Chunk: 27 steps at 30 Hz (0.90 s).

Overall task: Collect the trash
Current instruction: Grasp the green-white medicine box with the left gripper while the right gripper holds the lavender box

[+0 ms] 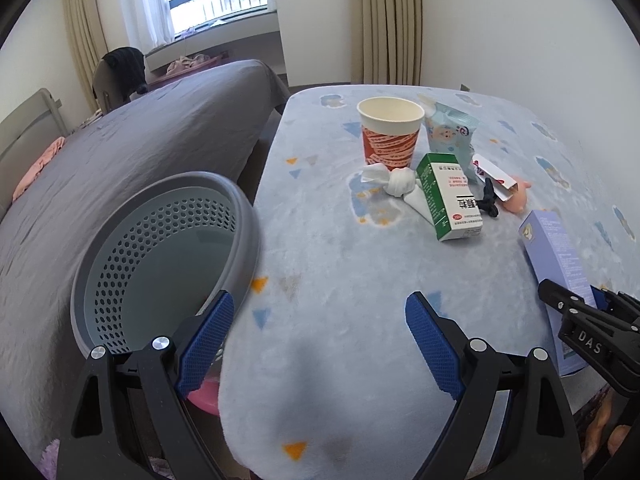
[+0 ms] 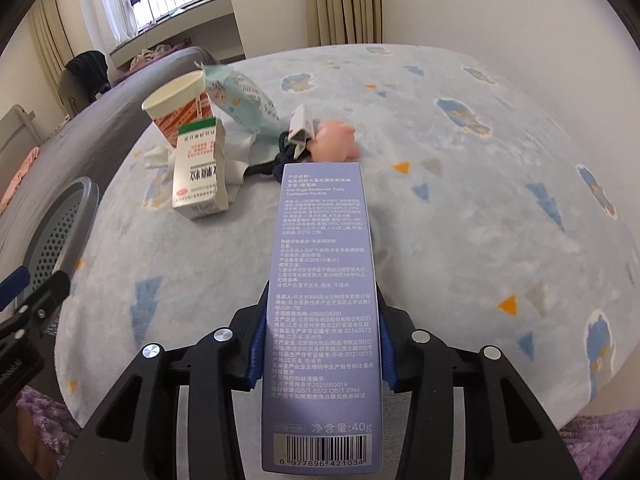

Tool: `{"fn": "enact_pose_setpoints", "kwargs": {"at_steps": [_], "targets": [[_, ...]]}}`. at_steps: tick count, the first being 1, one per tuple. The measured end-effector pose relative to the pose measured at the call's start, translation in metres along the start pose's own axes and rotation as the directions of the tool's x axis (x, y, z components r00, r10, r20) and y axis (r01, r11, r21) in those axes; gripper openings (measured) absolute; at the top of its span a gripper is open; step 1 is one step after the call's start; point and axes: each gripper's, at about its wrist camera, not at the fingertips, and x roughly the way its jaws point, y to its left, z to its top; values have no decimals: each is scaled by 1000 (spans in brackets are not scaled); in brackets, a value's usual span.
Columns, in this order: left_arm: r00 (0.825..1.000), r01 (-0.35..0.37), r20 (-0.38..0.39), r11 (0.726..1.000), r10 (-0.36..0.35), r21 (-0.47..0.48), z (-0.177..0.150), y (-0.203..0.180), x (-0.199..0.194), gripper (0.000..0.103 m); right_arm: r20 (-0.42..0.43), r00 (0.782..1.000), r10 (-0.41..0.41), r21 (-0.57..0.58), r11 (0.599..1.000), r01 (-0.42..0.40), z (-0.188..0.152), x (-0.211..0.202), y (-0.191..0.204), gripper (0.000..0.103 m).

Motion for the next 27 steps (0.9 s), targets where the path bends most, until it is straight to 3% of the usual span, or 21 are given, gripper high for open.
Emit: {"fn": "enact_pose_setpoints", "kwargs": {"at_steps": [9,17,19,27], "targets": [[1000,18,6,999,-18,36,26,-36,13,89,77,997,26,35,999,-29,13,-26,-24,43],[999,47,3,998,-47,49,61,-70,35,90,84,995,62,75,995,-69,21,-32,-40,43],[999,45,1,998,-45,51,67,-76,40,94,83,994,75,90,993,-82,22,-32,-44,43],[998,33,-48,999,-31,42,76,-93,76,96,89,990,108,119,986,-118,24,-36,-52,43]]}}
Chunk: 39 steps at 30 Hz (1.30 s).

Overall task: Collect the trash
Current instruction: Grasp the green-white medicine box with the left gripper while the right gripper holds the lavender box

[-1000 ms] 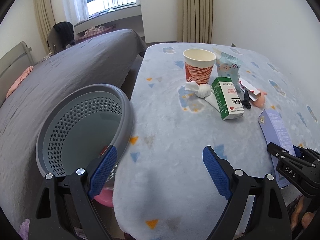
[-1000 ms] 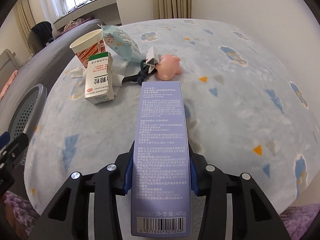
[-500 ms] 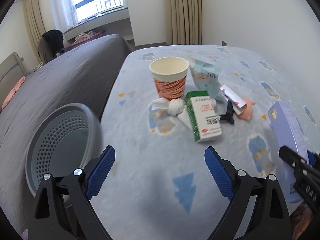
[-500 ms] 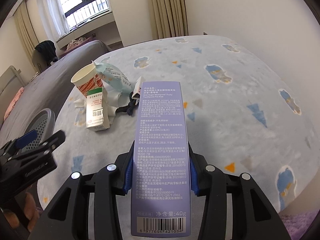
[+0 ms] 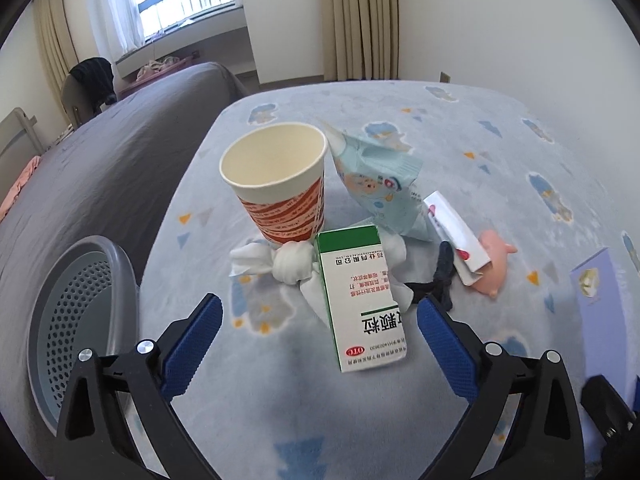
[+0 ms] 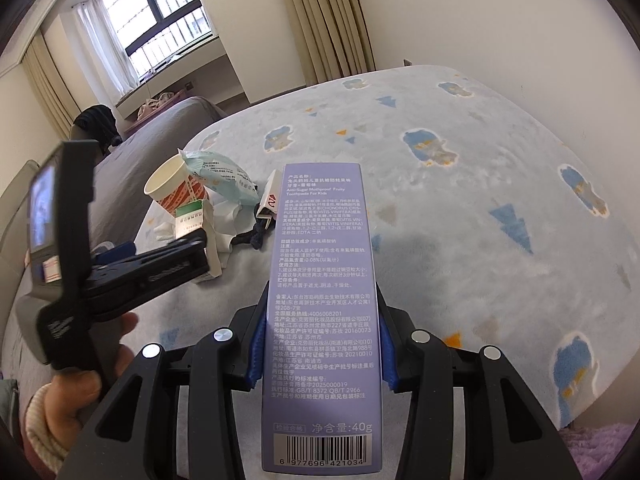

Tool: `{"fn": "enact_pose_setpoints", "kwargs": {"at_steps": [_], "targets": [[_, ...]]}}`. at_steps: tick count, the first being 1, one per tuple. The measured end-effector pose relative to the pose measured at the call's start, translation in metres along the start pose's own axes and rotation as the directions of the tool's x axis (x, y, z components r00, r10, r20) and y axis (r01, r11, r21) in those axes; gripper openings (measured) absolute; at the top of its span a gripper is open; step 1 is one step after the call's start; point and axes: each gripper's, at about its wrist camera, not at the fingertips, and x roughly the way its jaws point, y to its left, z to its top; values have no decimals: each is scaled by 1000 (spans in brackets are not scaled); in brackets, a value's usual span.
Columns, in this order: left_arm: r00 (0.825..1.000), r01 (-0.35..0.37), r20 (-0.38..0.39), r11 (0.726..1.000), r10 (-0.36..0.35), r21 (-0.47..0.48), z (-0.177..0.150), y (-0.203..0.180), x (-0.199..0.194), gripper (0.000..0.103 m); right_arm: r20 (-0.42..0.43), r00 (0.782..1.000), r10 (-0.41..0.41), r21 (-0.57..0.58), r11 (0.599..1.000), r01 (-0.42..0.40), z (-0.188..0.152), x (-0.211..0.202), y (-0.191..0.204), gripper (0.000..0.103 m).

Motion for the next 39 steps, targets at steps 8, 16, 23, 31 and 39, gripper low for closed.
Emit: {"fn": "enact_pose_setpoints", "kwargs": {"at_steps": [8,16,23,31,39], "targets": [[998,50,-42,999,-51,-12,-3,-2,16,65,-2,1000,16,12,1000,-16,1,-1,-3,43],[995,89,-40,996,-90,-19,-10,3,4,37,-4,1000,16,5,1000,-16,-1,0,-3,43],[995,94,-39,995,-95,-32,-11,13,-2,38,-4,1000,23,-9,1000,-23,-4,-1,2,43],[993,113,-38,993,-114,-32,-23,22,-18,34,2,999,34,-12,999,-34,-5,-4,4,43],[992,116,-53,993,-118,-34,-32,30,-23,34,7,999,40,-11,999,-40,-5,-7,4,43]]}}
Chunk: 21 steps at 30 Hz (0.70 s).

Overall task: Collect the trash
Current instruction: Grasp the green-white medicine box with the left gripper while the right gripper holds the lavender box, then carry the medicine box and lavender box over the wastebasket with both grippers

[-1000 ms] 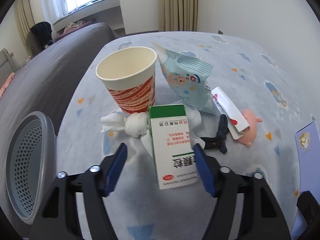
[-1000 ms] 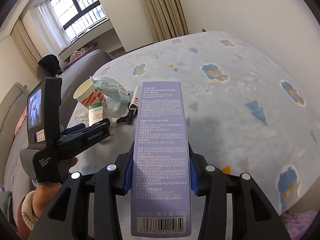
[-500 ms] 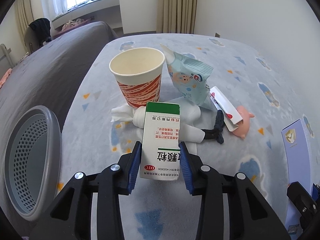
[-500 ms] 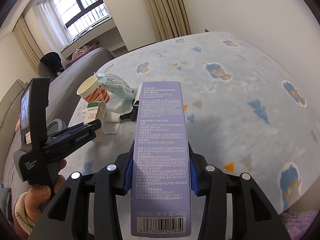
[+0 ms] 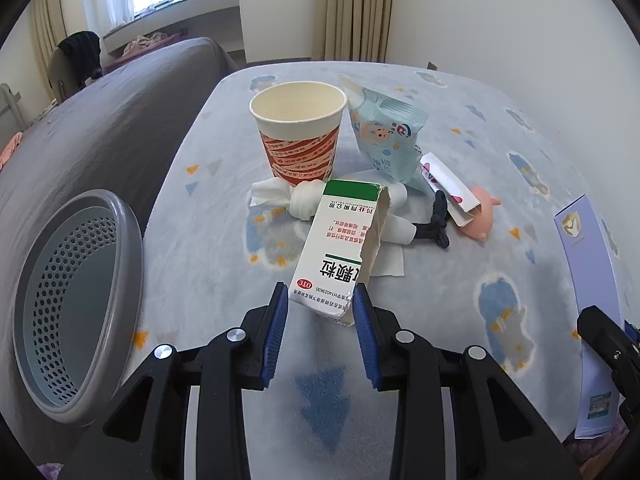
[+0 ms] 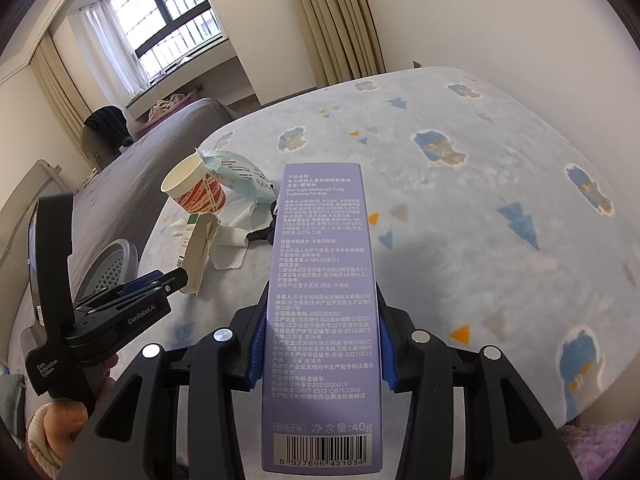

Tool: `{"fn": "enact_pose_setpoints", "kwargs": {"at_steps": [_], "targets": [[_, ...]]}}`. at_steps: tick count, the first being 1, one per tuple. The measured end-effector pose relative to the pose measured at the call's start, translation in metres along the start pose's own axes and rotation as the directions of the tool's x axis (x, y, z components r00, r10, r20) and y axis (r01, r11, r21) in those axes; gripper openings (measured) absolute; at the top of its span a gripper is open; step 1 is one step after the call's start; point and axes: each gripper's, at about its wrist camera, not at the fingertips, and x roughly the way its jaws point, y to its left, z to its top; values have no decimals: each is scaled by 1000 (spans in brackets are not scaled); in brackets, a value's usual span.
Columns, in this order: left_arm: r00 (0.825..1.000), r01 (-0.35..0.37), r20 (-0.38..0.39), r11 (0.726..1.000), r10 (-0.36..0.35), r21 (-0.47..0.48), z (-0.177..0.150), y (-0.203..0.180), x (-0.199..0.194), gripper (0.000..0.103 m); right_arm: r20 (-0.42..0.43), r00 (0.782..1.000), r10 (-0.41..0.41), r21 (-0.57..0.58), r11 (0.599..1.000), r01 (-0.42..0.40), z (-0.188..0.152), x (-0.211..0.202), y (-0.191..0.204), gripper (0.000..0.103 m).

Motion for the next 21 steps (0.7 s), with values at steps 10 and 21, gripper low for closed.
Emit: {"fn": "enact_pose_setpoints", "kwargs": {"at_steps": [10,21], "targets": [[1000,15,11,1000,-15,24,9,-8,4,52,-7,1000,6,7,1000,-6,2,1,-1,43],[998,30,-57,999,-28,37,18,-18,42,42,-15,1000,6,12,1000,-6,1,4,-2,43]]}}
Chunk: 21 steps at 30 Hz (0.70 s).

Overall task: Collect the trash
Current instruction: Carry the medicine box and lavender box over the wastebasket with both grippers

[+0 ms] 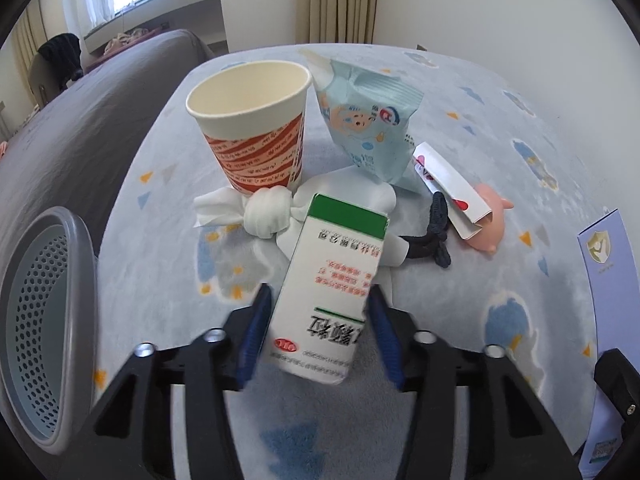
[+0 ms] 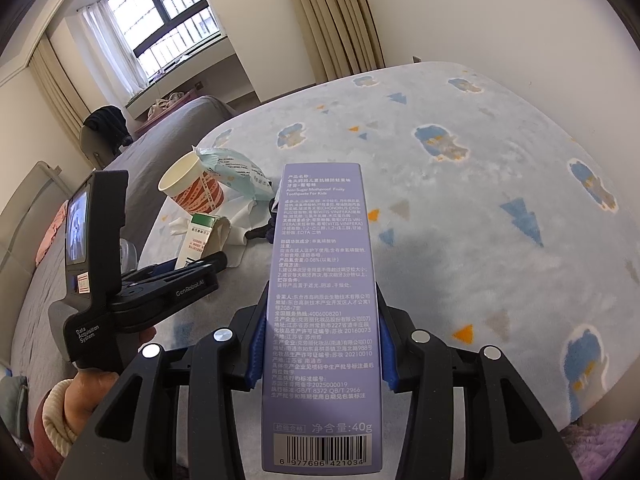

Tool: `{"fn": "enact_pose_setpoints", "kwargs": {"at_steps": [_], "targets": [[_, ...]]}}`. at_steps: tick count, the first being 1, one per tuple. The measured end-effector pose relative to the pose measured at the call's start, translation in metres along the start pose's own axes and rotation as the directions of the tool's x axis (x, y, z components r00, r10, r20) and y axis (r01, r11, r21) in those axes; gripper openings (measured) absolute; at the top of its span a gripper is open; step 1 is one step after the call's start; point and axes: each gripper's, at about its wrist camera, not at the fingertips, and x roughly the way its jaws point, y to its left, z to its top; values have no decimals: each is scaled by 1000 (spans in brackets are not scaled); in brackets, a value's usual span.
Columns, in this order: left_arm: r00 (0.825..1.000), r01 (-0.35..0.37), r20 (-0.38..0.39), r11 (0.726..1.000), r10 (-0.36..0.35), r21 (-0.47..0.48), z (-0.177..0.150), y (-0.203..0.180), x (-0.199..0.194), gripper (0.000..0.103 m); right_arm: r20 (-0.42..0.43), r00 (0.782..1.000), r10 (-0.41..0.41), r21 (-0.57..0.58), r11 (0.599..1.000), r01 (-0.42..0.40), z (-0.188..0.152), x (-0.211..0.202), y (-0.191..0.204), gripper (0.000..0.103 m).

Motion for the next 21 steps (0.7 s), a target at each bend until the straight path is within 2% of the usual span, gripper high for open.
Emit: {"fn": "enact_pose_setpoints", "kwargs": {"at_steps": [5,12,21], "targets": [[1000,2,19,1000,-2,-8,-4,3,-11,40,-1,1000,1,-1,1000,-1,-1,0,1,43],[997,-15,77,1000,17,-23,-18,15,-49,40,7,1000,1,-33,999,0,-5,-2,10,43],[987,-66,139,994,77,-86,-40,64,-103,40,0,1000,21,-106,994,-21,-7,-5,46,43]]}}
